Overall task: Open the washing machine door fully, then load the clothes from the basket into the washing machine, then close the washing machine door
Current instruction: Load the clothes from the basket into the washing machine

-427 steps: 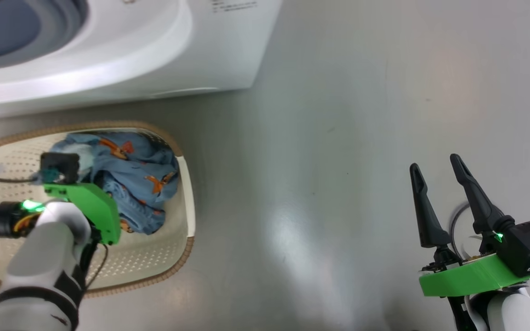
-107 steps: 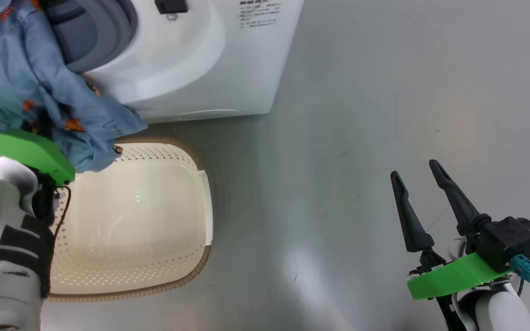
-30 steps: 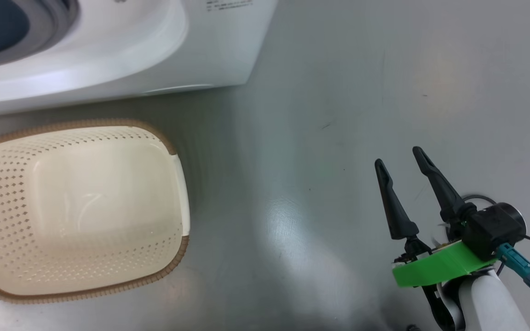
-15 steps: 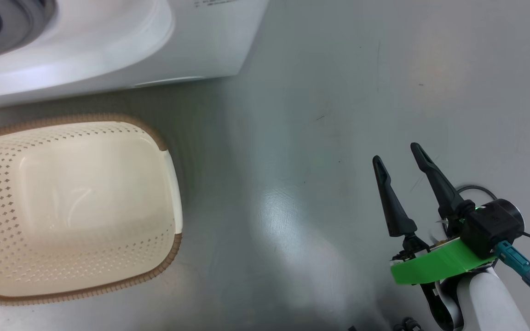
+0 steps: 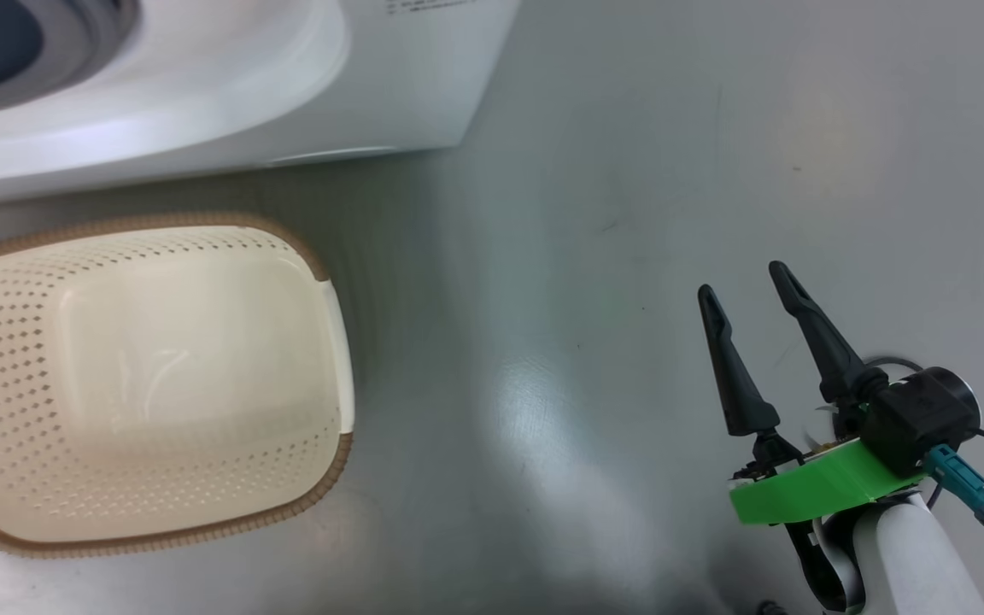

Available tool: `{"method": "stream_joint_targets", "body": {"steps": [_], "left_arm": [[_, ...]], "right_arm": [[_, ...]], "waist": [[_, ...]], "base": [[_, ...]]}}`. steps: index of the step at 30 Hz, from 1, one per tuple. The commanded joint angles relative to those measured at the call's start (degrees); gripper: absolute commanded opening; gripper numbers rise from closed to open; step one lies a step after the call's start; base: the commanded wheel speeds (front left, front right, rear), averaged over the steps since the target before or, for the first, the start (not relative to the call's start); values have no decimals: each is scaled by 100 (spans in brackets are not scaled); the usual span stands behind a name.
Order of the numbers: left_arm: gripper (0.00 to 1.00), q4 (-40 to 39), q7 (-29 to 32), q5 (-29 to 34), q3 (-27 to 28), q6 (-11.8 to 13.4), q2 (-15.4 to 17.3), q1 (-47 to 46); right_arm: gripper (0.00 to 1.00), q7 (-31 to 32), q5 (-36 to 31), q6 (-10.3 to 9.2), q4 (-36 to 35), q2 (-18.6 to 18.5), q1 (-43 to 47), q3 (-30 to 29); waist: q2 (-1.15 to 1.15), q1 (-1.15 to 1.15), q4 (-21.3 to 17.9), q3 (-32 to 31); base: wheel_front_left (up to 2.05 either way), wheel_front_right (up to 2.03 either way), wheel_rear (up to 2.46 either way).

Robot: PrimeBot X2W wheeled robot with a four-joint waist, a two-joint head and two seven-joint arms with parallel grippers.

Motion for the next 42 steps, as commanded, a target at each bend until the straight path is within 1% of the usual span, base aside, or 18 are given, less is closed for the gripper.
{"method": "stream_joint_targets", "body": {"steps": [1,9,14,18,24,28,32,36,38,42], "left_arm": [[100,-173,-30,-70,73,-9,293,130],[100,-461,-30,-281,-177,-9,188,673],[100,-633,-30,-540,-332,-9,110,1160],[100,-914,-30,-670,-333,-9,149,1576],[100,-1453,-30,-681,-386,-9,144,2354],[100,-1826,-30,-599,-310,-9,93,2939],[100,-2238,-30,-504,-114,5,18,3561],[100,-2762,-30,-400,107,96,-107,4243],[100,-2908,-30,-370,151,117,-142,4418],[100,-3520,-30,-238,375,259,-245,5086]], "right_arm": [[100,-2,-27,9,-124,30,69,109],[100,85,-67,9,-207,-14,156,-8],[100,167,-82,9,-256,-41,241,-45],[100,222,-78,9,-293,-72,320,-87],[100,297,-64,9,-337,-107,448,-141],[100,344,-50,9,-358,-116,540,-154],[100,375,-21,9,-360,-118,643,-193],[100,394,3,9,-349,-118,758,-237],[100,397,11,9,-344,-118,787,-249],[100,395,46,9,-314,-110,900,-272]], "waist": [[0,0,55,-71],[0,0,294,-364],[0,0,438,-609],[0,0,535,-819],[0,0,684,-1169],[0,0,777,-1422],[0,0,852,-1683],[0,0,922,-1947],[0,0,940,-2014],[0,0,990,-2285]], "base": [[0,0,0],[0,0,0],[0,0,0],[0,0,0],[0,0,0],[0,0,0],[0,0,0],[0,0,0],[0,0,0],[0,0,0]]}}
